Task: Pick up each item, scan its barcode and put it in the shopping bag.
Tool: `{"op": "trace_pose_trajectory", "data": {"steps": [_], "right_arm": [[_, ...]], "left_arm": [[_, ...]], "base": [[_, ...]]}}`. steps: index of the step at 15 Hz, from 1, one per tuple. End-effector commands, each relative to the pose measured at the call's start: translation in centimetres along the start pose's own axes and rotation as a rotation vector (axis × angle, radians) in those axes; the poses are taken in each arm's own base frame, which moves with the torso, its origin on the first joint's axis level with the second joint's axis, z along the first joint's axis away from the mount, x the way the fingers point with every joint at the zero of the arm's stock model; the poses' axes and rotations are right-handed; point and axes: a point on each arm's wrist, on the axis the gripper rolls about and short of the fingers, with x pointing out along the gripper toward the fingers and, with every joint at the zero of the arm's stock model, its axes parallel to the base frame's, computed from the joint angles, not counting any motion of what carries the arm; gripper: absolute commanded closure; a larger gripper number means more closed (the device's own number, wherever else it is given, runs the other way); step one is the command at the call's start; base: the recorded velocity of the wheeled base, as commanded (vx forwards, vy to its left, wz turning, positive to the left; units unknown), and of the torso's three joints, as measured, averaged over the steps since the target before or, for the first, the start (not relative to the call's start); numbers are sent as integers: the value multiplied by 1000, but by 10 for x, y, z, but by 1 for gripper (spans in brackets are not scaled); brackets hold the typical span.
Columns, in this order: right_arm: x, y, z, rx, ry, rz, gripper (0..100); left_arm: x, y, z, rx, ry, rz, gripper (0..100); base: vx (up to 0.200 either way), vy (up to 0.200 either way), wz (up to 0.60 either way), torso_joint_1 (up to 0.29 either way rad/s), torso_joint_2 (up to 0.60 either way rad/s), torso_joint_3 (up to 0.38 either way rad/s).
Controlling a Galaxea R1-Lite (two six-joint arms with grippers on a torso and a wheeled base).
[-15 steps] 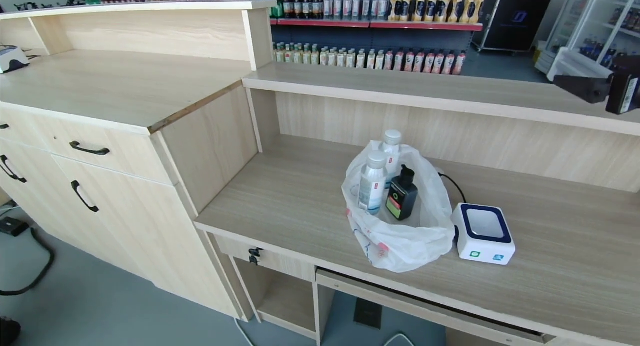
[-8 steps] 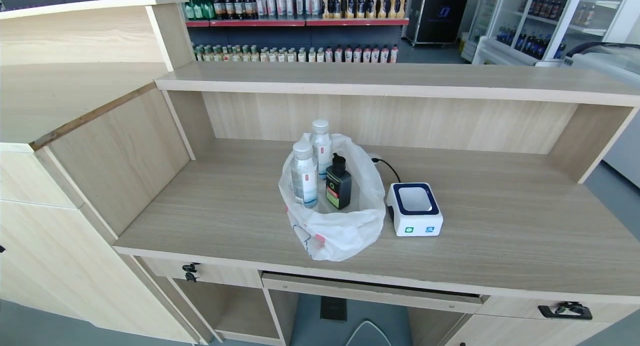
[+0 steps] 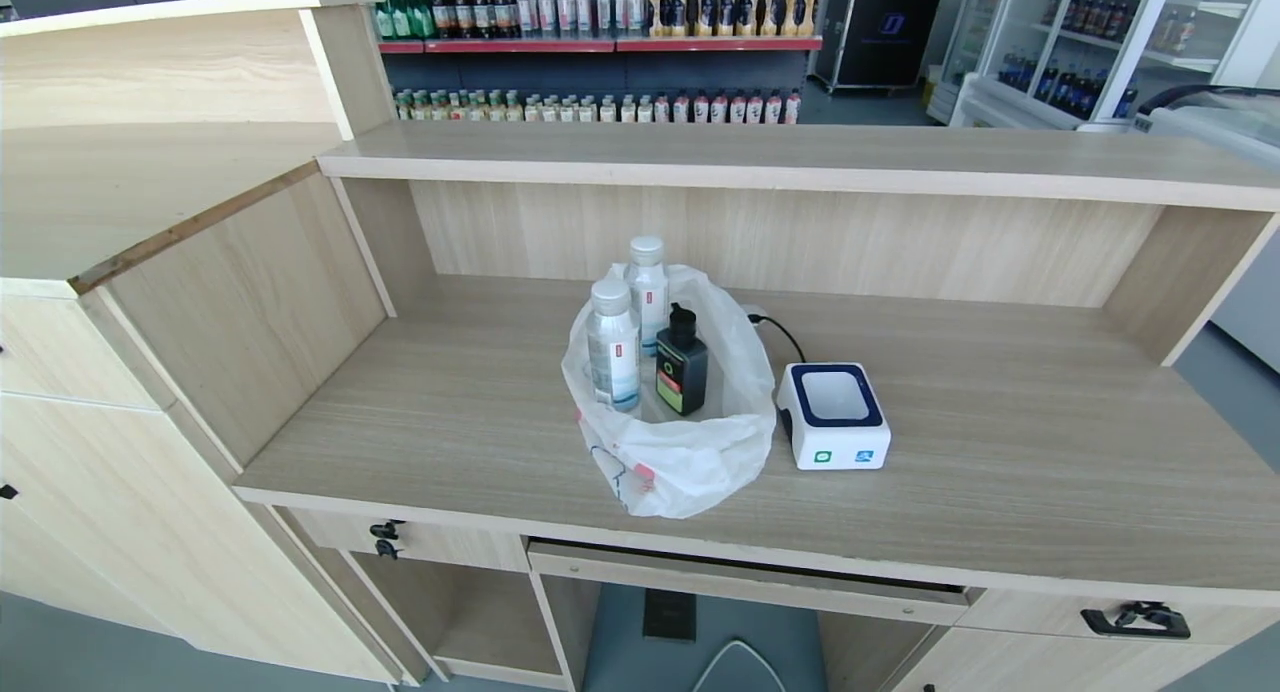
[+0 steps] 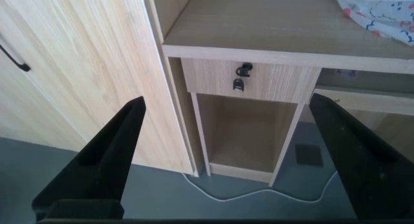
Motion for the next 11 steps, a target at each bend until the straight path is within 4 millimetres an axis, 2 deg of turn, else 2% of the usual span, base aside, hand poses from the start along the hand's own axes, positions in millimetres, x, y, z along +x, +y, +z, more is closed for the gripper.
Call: {"op": "trace_pose_trajectory", "data": {"steps": [1,3,4,11], "right_arm": [[-15,4,-72,60,-244,88,0],[-19,3,-76,57,-315,128,0],[-17,3,-80,62,-275,124,0],[-19,3,-82,70,-299,117,0]], "left_arm": [[0,0,0,0,0,1,0],[0,0,0,0,0,0,0],[0,0,0,0,0,0,0],[0,0,0,0,0,1,0]], "base": [[0,0,0,0,0,0],[0,0,0,0,0,0],[0,0,0,0,0,0],[0,0,0,0,0,0]]}}
